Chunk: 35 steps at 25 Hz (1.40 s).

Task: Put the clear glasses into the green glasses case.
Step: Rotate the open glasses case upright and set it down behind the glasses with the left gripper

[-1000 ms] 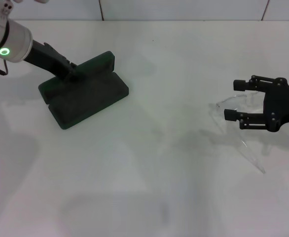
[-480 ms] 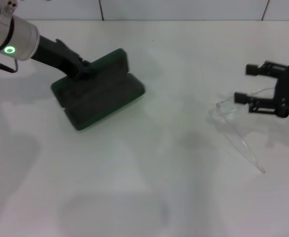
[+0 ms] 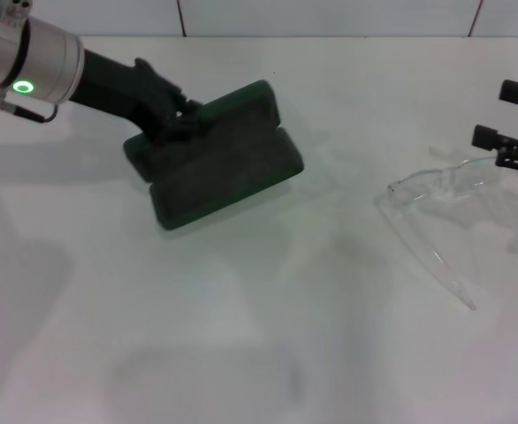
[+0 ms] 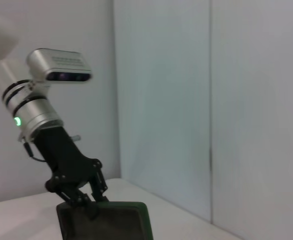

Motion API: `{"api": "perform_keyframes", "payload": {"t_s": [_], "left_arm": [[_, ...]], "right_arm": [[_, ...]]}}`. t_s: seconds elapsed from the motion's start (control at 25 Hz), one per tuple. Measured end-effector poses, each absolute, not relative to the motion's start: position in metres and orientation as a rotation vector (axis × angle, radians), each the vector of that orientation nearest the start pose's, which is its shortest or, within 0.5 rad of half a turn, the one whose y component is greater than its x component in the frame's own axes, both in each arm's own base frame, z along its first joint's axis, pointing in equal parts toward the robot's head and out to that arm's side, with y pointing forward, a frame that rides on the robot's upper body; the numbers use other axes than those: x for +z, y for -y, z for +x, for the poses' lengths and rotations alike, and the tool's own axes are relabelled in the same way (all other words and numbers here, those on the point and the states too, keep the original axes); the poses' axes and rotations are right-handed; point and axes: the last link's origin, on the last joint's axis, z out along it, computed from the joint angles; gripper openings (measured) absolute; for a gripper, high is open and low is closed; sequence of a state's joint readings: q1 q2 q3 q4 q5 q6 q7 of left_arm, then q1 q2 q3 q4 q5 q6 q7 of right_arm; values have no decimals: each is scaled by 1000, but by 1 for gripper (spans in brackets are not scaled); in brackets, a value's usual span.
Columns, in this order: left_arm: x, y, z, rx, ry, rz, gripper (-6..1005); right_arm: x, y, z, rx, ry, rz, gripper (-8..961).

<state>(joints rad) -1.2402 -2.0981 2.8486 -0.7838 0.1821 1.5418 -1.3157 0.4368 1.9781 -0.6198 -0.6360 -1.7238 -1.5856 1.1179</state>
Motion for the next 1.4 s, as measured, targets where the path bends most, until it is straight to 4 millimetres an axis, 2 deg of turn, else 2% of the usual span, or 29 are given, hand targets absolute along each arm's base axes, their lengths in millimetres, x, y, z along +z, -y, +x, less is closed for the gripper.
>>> {"api": "perform_keyframes", "payload": {"t_s": [0.08,0.2,0.44,1.04,1.08,1.24,1.32,1.4], "left_arm": [[19,-424,-178,-43,265,-2849,212],[15,-424,-172,-94,183,-2858,211],[-5,-417,-160,-183,47,-2939,210],[-15,-415,-164,-170,60,-2953,208],[-20,-412,-166,-210,62,-2966,208],[-19,-411,-170,-296,69,-2928,207],[-6,-408,-175,-550,92,-2794,207],[3,-407,-178,-650,100,-2730,207]], "right_arm": [[74,-329,292,827,-324,-2401,812],[79,-325,296,841,-330,-2371,811],[87,-317,304,858,-344,-2335,811],[89,-312,308,862,-356,-2326,811],[89,-311,308,864,-356,-2327,811],[88,-311,307,868,-356,-2332,811],[87,-311,307,868,-354,-2336,811],[86,-311,306,869,-351,-2338,811]]}}
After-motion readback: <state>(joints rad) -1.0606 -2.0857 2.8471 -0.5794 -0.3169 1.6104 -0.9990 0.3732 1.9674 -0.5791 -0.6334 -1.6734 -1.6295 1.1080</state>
